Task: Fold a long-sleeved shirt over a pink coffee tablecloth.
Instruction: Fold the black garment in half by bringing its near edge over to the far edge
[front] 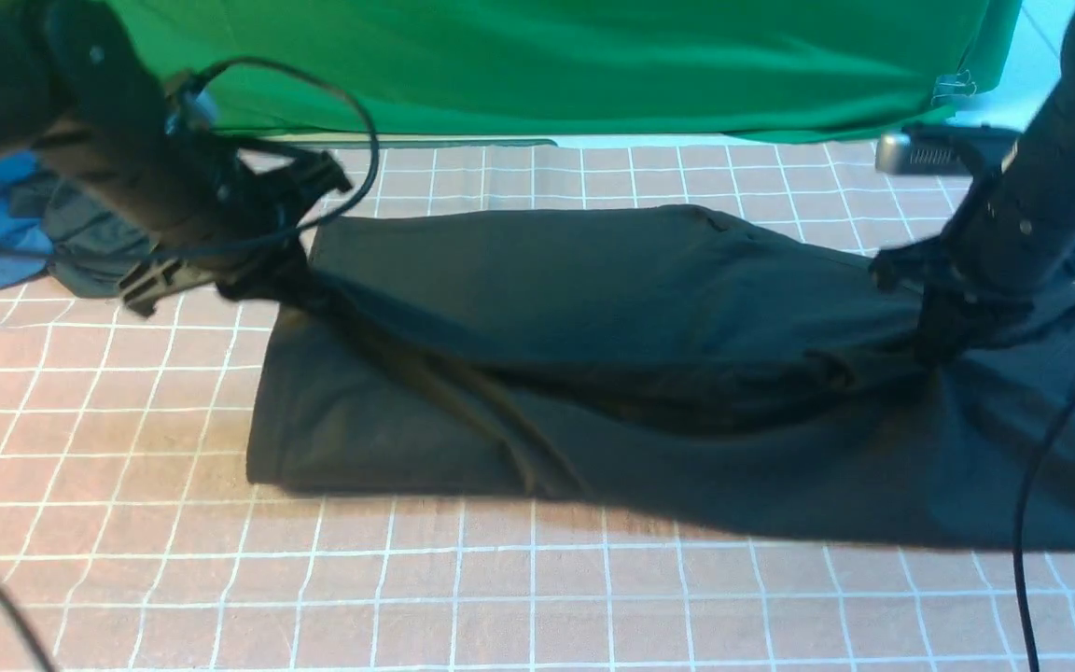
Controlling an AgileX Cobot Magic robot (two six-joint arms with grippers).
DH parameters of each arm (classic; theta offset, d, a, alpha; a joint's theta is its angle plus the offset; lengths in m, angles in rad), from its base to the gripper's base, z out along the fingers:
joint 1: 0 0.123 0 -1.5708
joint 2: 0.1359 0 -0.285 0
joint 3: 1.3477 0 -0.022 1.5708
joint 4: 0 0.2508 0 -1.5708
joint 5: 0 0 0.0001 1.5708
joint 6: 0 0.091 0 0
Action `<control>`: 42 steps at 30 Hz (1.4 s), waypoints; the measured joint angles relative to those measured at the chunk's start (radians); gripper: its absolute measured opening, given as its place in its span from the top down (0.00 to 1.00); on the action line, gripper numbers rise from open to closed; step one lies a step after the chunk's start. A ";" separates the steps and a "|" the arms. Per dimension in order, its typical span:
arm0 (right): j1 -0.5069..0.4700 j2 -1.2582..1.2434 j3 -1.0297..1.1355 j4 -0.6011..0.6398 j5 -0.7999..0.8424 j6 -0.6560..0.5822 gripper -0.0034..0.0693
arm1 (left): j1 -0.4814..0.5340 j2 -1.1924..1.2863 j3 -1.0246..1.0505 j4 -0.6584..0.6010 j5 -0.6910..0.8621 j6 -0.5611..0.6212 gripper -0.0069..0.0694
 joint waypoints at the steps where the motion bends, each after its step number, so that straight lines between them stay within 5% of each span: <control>1: -0.005 0.024 -0.034 0.000 0.008 -0.002 0.88 | 0.000 0.025 -0.038 -0.004 0.004 -0.001 0.85; 14: -0.023 0.329 -0.489 -0.003 0.072 -0.007 0.88 | 0.000 0.293 -0.439 0.004 0.101 -0.016 0.85; 28: -0.023 0.421 -0.570 -0.002 -0.049 -0.009 0.88 | 0.000 0.375 -0.459 0.166 0.092 -0.102 0.85; 32: -0.023 0.421 -0.572 -0.004 -0.074 -0.009 0.77 | 0.000 0.387 -0.459 0.158 0.082 -0.094 0.85; 39: -0.023 0.423 -0.621 -0.013 -0.075 -0.023 0.35 | 0.000 0.395 -0.459 0.139 0.062 -0.092 0.85; 42: -0.017 0.421 -0.691 -0.014 0.027 -0.064 0.36 | 0.000 0.395 -0.459 0.127 0.062 -0.083 0.85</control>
